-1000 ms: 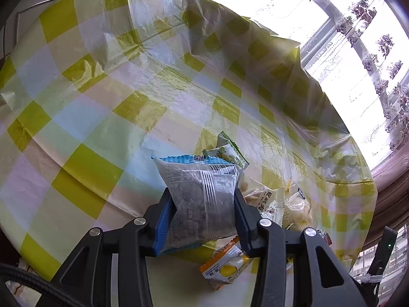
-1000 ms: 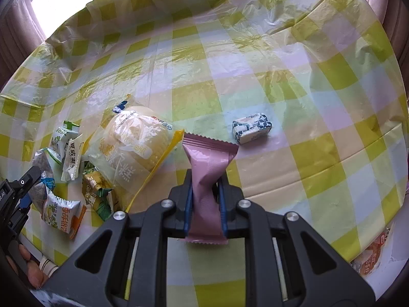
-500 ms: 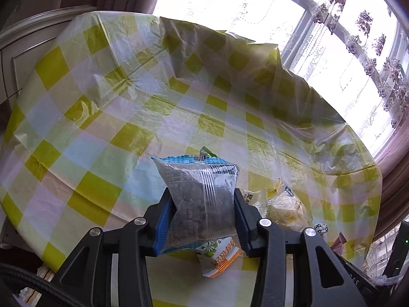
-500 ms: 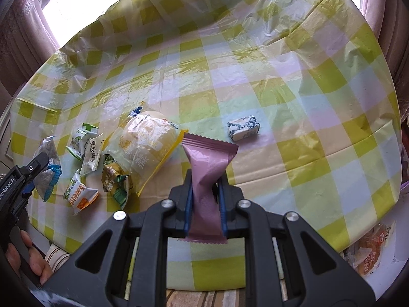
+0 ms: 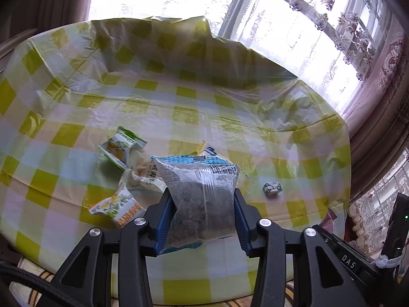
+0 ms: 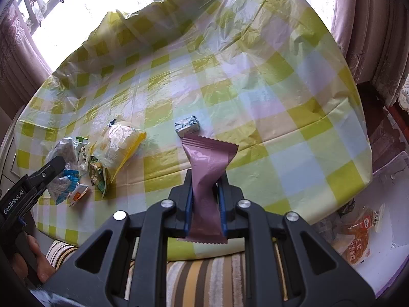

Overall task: Organize snacks
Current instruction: 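Carry both held snacks to the white box and open both grippers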

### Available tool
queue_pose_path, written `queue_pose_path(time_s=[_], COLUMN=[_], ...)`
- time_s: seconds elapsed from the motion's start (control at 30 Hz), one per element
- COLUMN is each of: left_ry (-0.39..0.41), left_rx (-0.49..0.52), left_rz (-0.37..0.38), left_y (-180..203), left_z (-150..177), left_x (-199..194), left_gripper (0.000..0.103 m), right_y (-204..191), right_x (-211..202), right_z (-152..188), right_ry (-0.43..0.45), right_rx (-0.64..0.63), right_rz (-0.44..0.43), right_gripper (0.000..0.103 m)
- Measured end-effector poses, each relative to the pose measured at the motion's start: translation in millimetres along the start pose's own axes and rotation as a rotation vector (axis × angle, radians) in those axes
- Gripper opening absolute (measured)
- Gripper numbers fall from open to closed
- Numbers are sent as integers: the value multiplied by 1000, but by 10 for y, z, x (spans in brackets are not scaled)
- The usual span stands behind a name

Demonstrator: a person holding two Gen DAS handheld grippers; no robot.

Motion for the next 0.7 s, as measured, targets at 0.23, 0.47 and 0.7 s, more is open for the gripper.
queue_pose_path(time_s=[0.23, 0.47, 0.7], left_ry=[-83, -168, -273], left_rx=[103, 218, 317], left_rz=[120, 257, 389], left_y=[742, 1545, 2346], left_z=[255, 569, 985], left_x=[74, 156, 265], left_gripper=[45, 45, 45], right_y=[498, 1262, 2139], right_x=[-216, -431, -693], right_z=[-37, 11, 168], right_ry=[25, 41, 52], right_rx=[45, 123, 222], right_rz=[48, 150, 277], right_gripper=[20, 20, 20])
Point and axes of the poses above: each gripper's, at about its wrist camera, not at the fingertips, and x roughly the way its jaws point, y to its right, z to its underside, the point moved 7 cm from there along x, roughly the way its jaws point, and after that the axes turned 14 degrees about y, right-handed, at the moved point
